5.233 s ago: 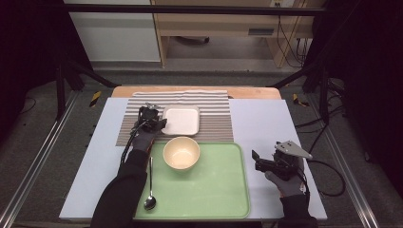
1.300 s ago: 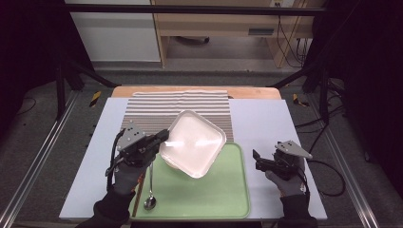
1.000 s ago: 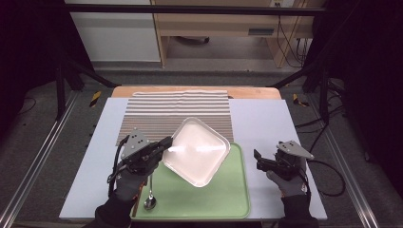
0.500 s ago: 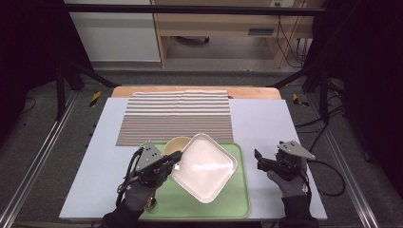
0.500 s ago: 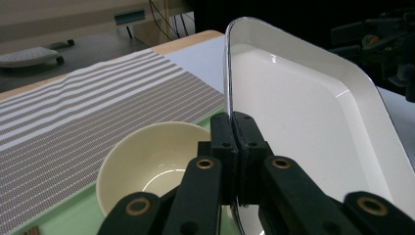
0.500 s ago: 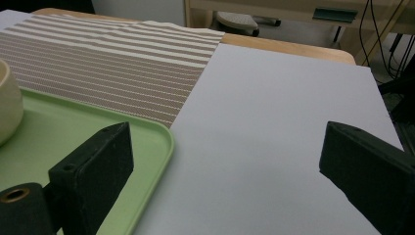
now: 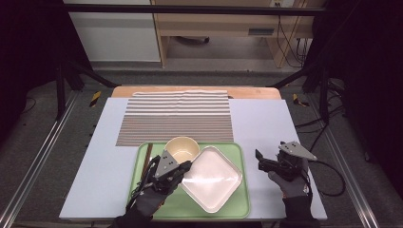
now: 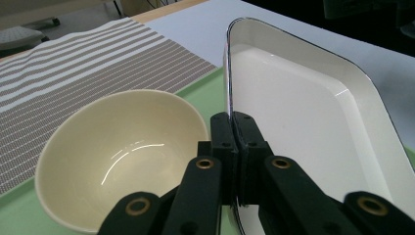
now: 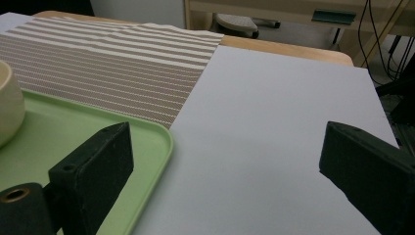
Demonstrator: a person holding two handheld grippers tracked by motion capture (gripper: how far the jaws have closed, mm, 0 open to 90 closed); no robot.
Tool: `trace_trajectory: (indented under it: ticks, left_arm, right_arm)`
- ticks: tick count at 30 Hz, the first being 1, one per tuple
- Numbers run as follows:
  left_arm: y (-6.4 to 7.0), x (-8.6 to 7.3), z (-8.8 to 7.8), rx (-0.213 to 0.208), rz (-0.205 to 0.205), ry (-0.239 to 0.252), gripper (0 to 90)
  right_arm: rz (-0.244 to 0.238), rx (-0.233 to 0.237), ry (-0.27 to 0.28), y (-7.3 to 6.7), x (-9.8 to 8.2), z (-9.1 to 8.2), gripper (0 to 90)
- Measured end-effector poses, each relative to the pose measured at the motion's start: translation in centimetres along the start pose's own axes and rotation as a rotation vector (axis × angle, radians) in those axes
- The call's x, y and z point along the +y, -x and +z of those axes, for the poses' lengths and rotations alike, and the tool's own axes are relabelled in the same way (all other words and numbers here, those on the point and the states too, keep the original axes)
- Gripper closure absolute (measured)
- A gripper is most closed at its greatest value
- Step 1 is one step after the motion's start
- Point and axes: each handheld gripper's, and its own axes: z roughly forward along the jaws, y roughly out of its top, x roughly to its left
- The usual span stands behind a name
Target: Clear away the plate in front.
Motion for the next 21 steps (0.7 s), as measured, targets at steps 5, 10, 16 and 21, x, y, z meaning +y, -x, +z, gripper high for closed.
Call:
trace_trajectory:
  ticks: [5,10,16,21]
  left_arm:
    - [0.2,-0.4,0.6,0.000,0.007,-0.028,88.1]
    - [0.3,-0.7,1.2,-0.005,-0.005,-0.041,88.0]
    - [0.6,-1.1,2.0,-0.007,-0.011,-0.061,88.0]
    - [0.8,-1.4,2.5,-0.010,-0.010,-0.074,88.0]
  right_arm:
    - [-0.003,0.001,0.001,0.0,0.0,0.0,6.2]
    - [-0.003,0.003,0.001,0.0,0.0,0.1,6.2]
    - [-0.004,0.004,-0.001,-0.1,0.0,0.1,6.2]
    - [-0.004,0.004,0.000,0.0,0.0,0.1,6.2]
